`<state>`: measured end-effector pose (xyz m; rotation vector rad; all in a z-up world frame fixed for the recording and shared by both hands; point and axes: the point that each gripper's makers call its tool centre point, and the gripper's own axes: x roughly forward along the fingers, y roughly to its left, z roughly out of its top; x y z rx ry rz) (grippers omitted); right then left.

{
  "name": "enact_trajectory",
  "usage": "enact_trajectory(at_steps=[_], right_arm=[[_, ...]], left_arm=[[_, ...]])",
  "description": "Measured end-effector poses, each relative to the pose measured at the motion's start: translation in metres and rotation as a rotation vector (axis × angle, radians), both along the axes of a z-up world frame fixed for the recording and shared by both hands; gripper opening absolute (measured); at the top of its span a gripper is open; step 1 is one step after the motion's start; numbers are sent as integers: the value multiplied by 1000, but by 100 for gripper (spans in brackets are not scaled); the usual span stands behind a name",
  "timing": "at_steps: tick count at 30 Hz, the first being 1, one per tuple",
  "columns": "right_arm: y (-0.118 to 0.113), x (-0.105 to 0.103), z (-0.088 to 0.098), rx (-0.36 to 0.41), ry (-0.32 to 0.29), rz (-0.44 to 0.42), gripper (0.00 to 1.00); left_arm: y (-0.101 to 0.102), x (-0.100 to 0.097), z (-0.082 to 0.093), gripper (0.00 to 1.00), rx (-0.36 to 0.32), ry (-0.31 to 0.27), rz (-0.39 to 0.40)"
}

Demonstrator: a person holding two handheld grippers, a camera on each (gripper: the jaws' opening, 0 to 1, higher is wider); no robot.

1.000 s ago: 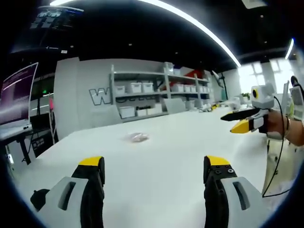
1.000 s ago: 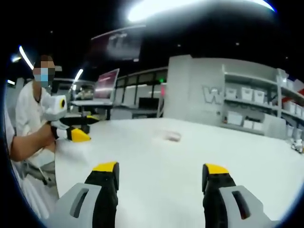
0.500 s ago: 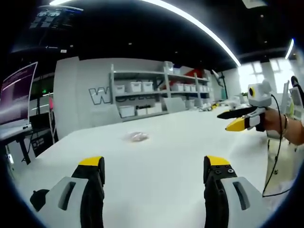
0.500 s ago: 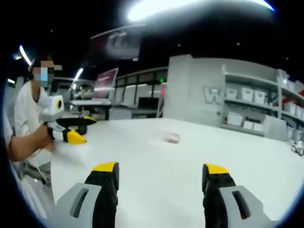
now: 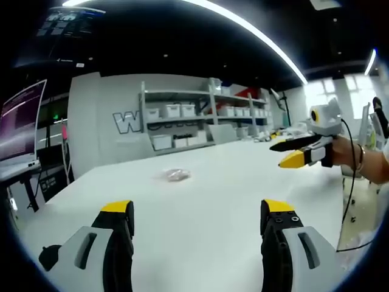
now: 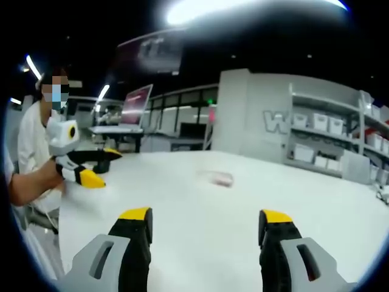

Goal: Open the resealable bag by pulling the two sides of the seal apart until the entire bag opening is separated and visibly accessible.

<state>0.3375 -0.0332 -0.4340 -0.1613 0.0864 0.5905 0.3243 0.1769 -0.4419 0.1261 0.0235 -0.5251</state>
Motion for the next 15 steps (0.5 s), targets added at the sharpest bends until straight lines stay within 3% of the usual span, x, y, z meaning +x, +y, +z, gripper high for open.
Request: enact_trajectory(at_steps=[15], right_arm=[[8, 6, 4, -45, 16, 25, 71]], left_arm=[[3, -2, -6, 85, -6, 21, 11]])
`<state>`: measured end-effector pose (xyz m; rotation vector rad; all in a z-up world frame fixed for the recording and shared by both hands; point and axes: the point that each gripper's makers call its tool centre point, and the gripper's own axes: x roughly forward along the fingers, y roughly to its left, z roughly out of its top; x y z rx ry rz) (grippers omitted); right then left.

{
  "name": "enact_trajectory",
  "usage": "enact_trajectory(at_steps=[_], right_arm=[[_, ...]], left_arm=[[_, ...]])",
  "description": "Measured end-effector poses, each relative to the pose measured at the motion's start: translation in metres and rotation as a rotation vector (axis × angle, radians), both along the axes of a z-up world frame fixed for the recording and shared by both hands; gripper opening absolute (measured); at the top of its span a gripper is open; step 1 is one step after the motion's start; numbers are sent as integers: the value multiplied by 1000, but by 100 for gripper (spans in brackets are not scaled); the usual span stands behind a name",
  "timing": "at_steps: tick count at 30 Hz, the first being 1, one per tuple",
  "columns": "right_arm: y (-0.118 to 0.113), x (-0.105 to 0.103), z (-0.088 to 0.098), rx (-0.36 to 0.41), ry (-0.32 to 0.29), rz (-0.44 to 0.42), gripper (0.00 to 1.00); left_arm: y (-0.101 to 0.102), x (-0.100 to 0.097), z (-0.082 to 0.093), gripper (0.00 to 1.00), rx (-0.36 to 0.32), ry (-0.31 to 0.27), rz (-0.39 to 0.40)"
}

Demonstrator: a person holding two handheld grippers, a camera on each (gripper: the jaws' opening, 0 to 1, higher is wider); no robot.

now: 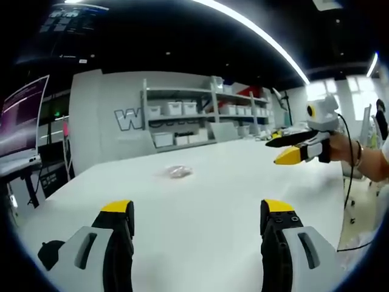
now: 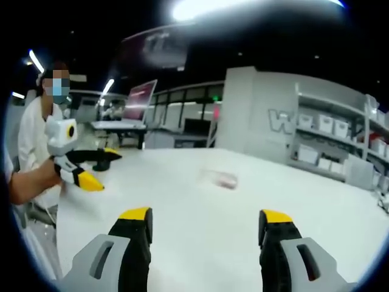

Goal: Open the resealable bag by pulling the two sides of the seal apart until the entire bag opening is separated and visibly accessible.

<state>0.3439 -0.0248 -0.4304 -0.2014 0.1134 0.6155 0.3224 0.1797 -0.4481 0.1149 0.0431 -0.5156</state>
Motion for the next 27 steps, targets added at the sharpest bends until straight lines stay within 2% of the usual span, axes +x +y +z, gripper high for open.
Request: enact_trajectory(at_steps=[27], right_arm=[[8, 16, -8, -29, 50, 8, 71]], left_arm=[[-7, 0, 3, 85, 1, 14, -4]])
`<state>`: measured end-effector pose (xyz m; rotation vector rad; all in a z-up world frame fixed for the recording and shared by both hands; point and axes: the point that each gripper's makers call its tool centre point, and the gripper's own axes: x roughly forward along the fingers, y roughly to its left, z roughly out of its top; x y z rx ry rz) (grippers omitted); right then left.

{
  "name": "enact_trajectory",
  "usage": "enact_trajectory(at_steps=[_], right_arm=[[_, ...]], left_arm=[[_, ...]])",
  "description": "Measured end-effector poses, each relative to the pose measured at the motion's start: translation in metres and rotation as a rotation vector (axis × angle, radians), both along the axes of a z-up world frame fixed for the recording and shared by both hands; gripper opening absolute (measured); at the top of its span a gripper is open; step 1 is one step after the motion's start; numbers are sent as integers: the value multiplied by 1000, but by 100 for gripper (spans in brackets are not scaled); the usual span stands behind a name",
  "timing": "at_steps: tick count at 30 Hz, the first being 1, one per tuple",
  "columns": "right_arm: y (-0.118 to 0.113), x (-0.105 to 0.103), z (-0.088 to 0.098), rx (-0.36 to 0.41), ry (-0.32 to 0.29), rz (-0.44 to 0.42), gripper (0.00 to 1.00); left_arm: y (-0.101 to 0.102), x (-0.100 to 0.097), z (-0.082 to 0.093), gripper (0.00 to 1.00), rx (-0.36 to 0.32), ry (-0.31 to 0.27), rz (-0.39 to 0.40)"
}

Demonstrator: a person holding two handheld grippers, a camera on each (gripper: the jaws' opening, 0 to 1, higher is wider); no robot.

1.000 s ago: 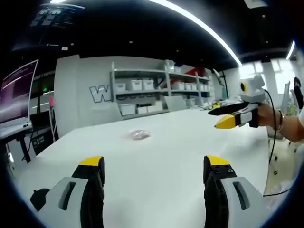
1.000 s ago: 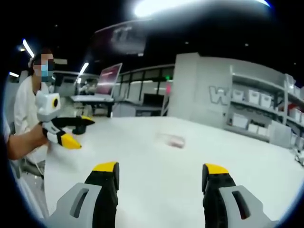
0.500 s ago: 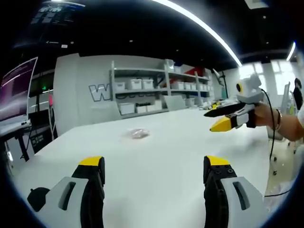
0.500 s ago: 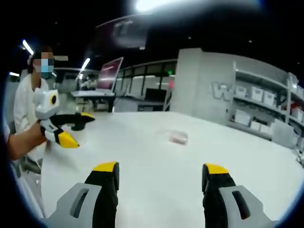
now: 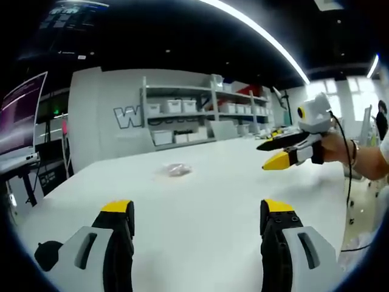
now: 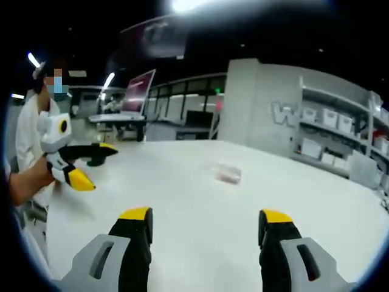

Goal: Open the resealable bag by pulling the two sides of the seal apart until the entire bag opening is separated and visibly accessible.

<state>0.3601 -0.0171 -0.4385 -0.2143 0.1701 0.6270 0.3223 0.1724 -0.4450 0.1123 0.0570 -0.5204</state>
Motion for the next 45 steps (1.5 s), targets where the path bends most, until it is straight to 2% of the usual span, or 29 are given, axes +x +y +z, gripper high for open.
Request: enact_trajectory(at_steps=[9, 26, 45], right_arm=[[3, 13, 1, -3, 8, -6, 70], [6, 22, -1, 7, 17, -7, 70], [16, 42, -6, -36, 20, -4, 68]], left_arm=[[2, 0, 1, 85, -1, 1, 6], [5, 5, 3, 86, 6, -5, 28], [4, 2, 1, 85, 10, -4, 18]])
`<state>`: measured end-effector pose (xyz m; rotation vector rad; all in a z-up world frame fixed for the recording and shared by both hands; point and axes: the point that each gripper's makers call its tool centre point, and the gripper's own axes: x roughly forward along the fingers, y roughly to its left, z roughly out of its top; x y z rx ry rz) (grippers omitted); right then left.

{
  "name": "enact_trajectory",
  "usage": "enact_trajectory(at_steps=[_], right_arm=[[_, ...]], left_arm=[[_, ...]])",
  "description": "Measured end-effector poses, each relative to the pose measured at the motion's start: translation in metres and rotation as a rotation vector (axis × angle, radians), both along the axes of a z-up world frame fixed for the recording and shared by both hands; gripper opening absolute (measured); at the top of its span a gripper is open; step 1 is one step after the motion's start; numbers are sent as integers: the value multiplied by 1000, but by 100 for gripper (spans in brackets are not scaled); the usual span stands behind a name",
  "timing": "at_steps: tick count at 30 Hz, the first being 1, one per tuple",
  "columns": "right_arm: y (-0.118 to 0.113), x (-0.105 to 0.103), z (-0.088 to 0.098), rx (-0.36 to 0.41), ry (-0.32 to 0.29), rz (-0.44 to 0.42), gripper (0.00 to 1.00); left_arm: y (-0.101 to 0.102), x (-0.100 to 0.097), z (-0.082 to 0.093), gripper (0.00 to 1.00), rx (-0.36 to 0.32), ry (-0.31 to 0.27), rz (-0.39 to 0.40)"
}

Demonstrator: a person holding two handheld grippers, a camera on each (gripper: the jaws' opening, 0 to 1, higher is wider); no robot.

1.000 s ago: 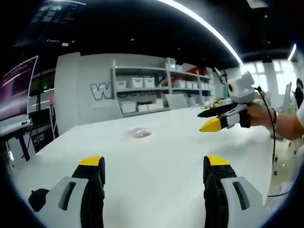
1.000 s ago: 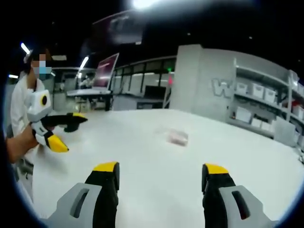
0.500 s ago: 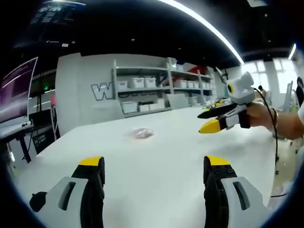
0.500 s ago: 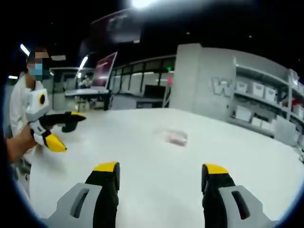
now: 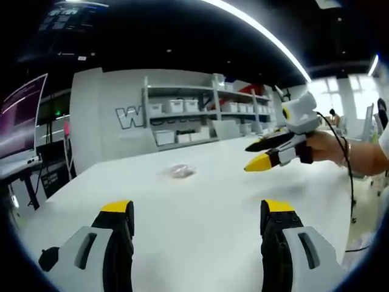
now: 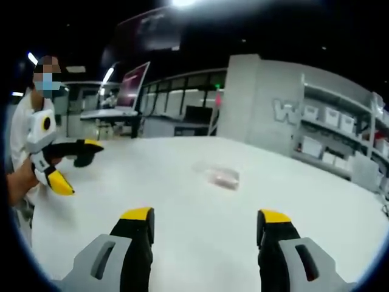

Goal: Open the resealable bag by pulling the two sides of the seal apart until the entire bag opening is separated and visibly accessible.

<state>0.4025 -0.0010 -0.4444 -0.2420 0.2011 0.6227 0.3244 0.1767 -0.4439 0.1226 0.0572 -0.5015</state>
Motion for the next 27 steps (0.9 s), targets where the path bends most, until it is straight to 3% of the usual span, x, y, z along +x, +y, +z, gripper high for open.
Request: enact_trajectory(at_steps=[27], right_arm=[[10, 24, -5, -74, -6, 7, 66]], left_arm=[[-3, -7, 0, 85, -1, -7, 6]])
